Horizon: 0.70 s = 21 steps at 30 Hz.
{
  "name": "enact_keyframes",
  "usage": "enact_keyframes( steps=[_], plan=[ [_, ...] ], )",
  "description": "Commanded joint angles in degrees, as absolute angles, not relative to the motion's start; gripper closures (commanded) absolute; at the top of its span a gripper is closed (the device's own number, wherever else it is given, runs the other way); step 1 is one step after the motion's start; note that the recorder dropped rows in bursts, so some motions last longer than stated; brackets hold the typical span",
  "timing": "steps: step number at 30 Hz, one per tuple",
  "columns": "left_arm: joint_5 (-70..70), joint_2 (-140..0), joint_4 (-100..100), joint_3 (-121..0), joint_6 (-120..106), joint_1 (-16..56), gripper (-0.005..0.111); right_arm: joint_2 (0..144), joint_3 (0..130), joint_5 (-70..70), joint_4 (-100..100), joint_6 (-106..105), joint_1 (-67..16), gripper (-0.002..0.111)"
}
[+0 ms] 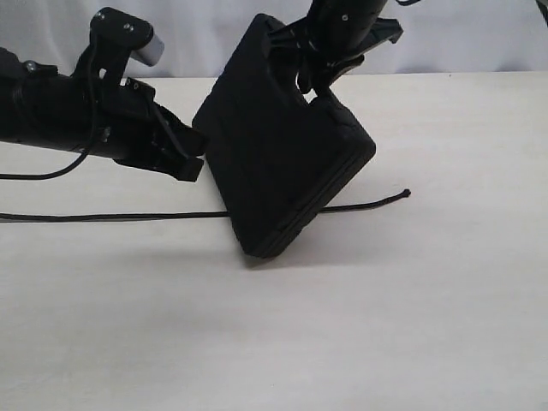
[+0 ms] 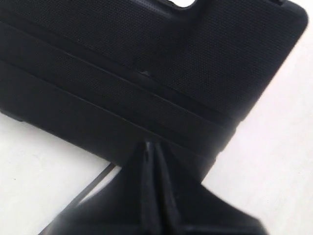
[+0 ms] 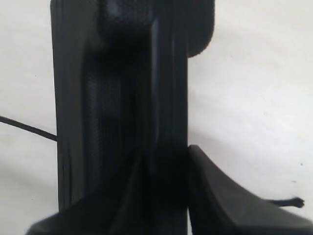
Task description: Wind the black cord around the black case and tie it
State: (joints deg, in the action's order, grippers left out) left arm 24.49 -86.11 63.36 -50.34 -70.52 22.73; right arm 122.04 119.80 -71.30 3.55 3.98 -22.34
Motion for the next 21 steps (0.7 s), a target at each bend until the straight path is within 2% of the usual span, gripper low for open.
enact_keyframes(
  steps=[1,12,21],
  plan=[
    [25.27,-85.84,63.73,-50.12,-70.66,22.71,0.107,117.81,117.92,-69.96,-6.99,12.06,-26.91,0.104],
    [28.0,-85.84,63.73,-50.12,-70.66,22.71,0.107,117.2,113.13,-69.96,-21.88,26.07,-36.8,0.104],
    [27.93,-85.84,59.01,-49.5,-68.62,22.71,0.107,117.2,109.36,-69.96,-14.19,30.52,-37.51,0.104]
  ],
)
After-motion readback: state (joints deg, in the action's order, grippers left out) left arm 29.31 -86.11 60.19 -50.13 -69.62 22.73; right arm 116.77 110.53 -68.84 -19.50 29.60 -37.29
